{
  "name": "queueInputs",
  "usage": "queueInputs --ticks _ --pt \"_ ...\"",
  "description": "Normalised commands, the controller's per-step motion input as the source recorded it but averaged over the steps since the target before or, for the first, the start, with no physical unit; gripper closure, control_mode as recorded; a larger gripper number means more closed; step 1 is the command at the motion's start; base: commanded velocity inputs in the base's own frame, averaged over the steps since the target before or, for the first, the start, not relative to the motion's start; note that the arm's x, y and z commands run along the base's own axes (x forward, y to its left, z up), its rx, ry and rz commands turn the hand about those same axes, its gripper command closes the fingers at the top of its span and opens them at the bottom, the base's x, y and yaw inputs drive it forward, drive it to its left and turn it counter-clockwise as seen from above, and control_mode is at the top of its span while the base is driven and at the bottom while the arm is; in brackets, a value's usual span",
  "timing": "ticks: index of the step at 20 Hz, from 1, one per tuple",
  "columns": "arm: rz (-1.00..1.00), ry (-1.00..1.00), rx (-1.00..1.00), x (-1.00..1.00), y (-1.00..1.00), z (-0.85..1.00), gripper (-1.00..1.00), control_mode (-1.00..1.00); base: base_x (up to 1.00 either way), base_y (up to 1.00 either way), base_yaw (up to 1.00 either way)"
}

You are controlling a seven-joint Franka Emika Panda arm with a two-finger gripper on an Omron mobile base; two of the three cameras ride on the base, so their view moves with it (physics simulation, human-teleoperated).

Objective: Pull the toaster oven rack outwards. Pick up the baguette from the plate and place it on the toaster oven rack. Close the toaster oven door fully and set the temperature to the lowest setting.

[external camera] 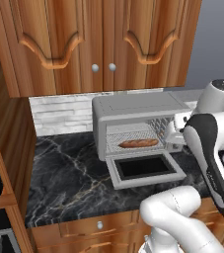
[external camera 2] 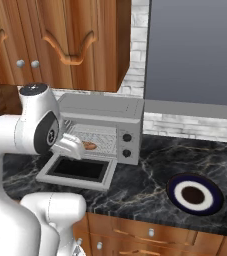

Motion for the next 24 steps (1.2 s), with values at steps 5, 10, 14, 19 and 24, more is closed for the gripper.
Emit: queueInputs --ticks 5,10,14,19,24 --pt "0.19 0.00 0.00 0.22 0.11 -0.36 -1.00 -1.00 0.00 0.00 0.00" --pt "0.16 -0.04 0.00 0.33 0.20 -0.43 -1.00 -1.00 0.00 0.00 0.00" --pt "0.11 -0.05 -0.01 0.34 0.27 -0.41 -1.00 -1.00 0.00 0.00 0.00" --pt "0.02 -0.01 0.00 0.37 0.18 -0.31 -1.00 -1.00 0.00 0.00 0.00" --pt "0.00 0.00 0.00 0.40 0.14 -0.24 -1.00 -1.00 0.00 0.00 0.00"
